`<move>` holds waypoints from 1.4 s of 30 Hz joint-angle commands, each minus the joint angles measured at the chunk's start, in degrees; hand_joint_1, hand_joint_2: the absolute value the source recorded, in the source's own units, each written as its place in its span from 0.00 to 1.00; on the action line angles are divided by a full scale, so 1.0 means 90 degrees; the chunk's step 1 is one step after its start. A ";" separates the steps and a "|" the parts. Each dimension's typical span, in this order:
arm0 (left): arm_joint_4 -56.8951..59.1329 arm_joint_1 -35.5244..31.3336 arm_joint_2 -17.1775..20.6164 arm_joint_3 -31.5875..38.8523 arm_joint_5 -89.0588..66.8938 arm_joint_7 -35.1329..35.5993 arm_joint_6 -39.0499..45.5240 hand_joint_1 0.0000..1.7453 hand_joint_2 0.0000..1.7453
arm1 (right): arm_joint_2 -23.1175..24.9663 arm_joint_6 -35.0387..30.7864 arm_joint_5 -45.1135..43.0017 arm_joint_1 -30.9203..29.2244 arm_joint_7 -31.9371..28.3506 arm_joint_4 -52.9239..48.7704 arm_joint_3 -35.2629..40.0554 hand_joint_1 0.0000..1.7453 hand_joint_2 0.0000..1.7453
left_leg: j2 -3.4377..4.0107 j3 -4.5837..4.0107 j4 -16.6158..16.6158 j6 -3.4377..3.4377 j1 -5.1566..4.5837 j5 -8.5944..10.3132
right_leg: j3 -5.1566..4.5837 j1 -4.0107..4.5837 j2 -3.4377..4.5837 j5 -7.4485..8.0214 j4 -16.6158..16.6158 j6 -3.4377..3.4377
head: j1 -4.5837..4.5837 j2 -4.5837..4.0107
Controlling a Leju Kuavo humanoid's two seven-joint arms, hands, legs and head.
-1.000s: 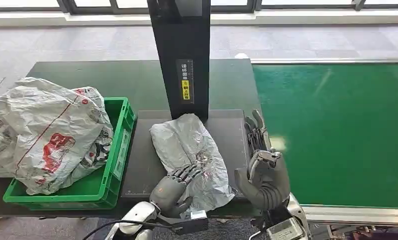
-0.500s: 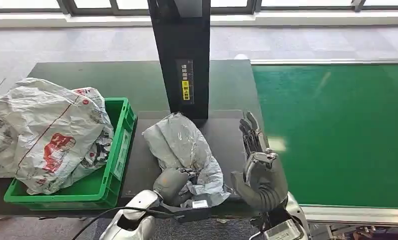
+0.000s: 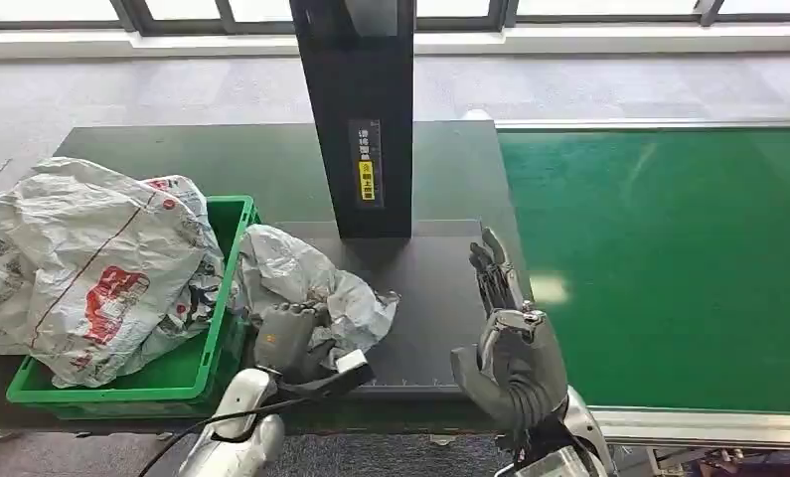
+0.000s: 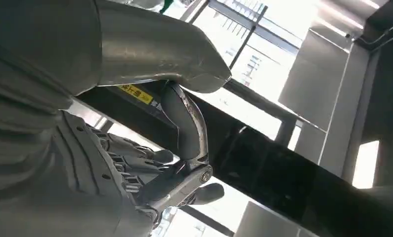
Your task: Moved the parcel from conveyor to table for the left to box.
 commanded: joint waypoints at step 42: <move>-0.6338 0.0638 -0.0443 0.4027 0.3488 -0.2389 0.0494 1.00 1.00 | -0.0104 -0.0108 -0.0661 -0.0531 0.0017 0.0499 0.0489 0.00 1.00 | 0.0006 -0.0043 0.0005 0.0003 0.0008 -0.0014 | -0.0030 0.0011 -0.0001 -0.0008 0.0000 0.0006 | 0.0000 0.0000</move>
